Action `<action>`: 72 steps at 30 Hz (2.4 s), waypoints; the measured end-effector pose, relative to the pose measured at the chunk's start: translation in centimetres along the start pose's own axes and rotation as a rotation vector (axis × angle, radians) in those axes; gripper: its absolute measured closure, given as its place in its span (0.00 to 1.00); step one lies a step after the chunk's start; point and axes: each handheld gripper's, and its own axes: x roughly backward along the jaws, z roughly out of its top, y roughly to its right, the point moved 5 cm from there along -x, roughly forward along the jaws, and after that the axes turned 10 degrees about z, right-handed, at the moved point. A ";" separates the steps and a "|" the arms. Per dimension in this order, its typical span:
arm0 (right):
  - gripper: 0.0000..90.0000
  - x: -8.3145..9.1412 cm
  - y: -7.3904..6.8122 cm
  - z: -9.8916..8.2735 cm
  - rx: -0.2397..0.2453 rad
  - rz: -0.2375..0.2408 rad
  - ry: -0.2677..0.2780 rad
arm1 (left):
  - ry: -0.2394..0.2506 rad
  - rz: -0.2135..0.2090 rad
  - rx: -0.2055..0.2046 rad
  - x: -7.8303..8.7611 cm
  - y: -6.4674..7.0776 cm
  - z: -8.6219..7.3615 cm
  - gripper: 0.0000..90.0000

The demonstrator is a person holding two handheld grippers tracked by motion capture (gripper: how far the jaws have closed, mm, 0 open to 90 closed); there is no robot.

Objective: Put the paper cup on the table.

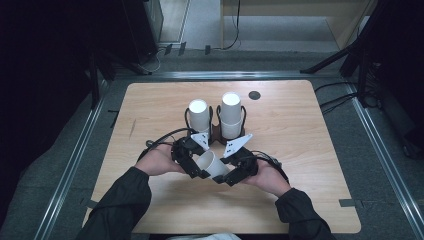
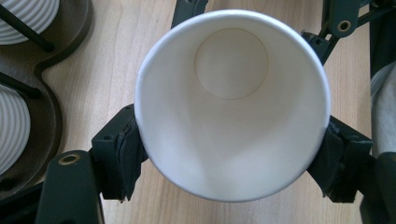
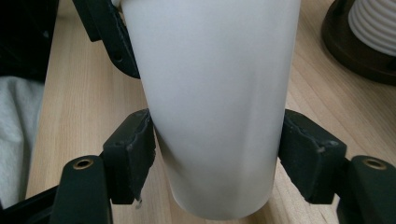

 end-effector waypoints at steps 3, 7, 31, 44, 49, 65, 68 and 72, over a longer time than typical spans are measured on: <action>0.35 -0.1 -0.1 0.1 0.021 0.000 -0.011 | 0.016 0.005 -0.001 0.2 0.1 -0.1 0.23; 0.35 0.1 -0.2 0.4 0.034 -0.002 -0.005 | 0.036 0.010 0.027 0.3 -0.1 -0.2 0.12; 0.35 2.3 0.0 1.7 0.042 0.015 0.119 | 0.290 -0.019 0.193 2.4 -0.9 -0.3 0.09; 0.35 2.9 -0.2 2.3 0.046 0.044 0.148 | 0.366 -0.021 0.244 2.9 -0.6 0.0 0.09; 0.35 2.9 -0.4 2.5 0.042 0.056 0.165 | 0.403 -0.027 0.249 3.1 -0.5 0.2 0.09; 0.35 3.0 -0.5 2.8 0.024 0.086 0.208 | 0.447 -0.086 0.268 2.9 -0.2 0.4 0.22; 0.36 3.0 -0.5 2.8 0.025 0.090 0.209 | 0.447 -0.078 0.256 3.1 -0.1 0.4 0.24; 0.36 3.0 -0.6 2.8 0.026 0.093 0.207 | 0.440 -0.071 0.250 3.1 0.0 0.4 0.26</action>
